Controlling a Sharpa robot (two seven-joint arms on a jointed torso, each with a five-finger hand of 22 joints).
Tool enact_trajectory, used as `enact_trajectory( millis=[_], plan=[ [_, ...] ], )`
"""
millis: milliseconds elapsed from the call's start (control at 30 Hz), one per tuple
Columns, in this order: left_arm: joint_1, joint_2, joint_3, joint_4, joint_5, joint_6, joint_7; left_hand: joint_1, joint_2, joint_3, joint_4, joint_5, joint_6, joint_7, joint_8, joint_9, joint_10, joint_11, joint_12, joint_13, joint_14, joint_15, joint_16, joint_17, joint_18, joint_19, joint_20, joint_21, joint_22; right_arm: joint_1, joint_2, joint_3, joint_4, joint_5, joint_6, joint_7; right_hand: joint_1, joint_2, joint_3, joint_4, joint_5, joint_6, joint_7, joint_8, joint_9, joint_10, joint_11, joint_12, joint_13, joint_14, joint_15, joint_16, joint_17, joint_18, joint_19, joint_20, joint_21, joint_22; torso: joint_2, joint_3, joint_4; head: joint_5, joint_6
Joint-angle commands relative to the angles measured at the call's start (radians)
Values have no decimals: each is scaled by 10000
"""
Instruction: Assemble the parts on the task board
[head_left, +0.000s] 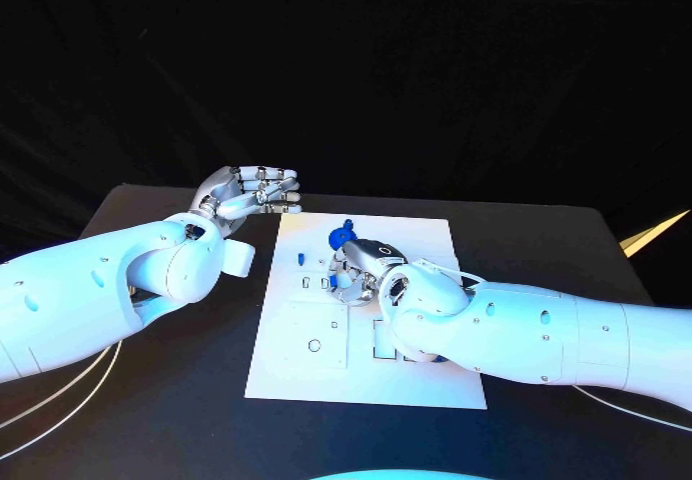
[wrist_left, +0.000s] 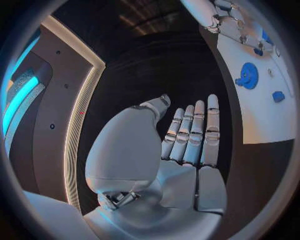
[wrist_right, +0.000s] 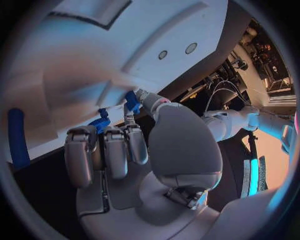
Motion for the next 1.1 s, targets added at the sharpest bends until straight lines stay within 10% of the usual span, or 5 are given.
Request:
enact_trajectory(
  millis=[33, 1100],
  plan=[
    [7, 11, 7, 18, 7, 31, 9, -313, -76, 158, 30, 138, 75, 315, -188, 139, -44, 35, -69, 141, -68, 34, -131, 183, 175, -121, 4, 169, 84, -29, 10, -20, -20, -18, 56, -10, -270, 190, 171, 165, 55, 182, -31, 547, 320, 122, -102, -59, 1578, 1096, -101, 136, 2738, -361, 1029, -125, 230, 2749, 1, -6, -2, -11, -3],
    [6, -17, 5, 4, 7, 63, -18, -319, -76, 161, 27, 138, 77, 315, -192, 139, -44, 35, -68, 142, -71, 35, -137, 197, 176, -130, 7, 172, 84, -30, 18, -30, -74, -55, 77, 116, -417, -471, -655, 510, 65, -949, 462, -228, -199, -576, 335, -969, 887, 1096, 273, 136, 2738, -310, 942, 204, 19, 2635, 4, -3, -3, -44, -21]
  ],
)
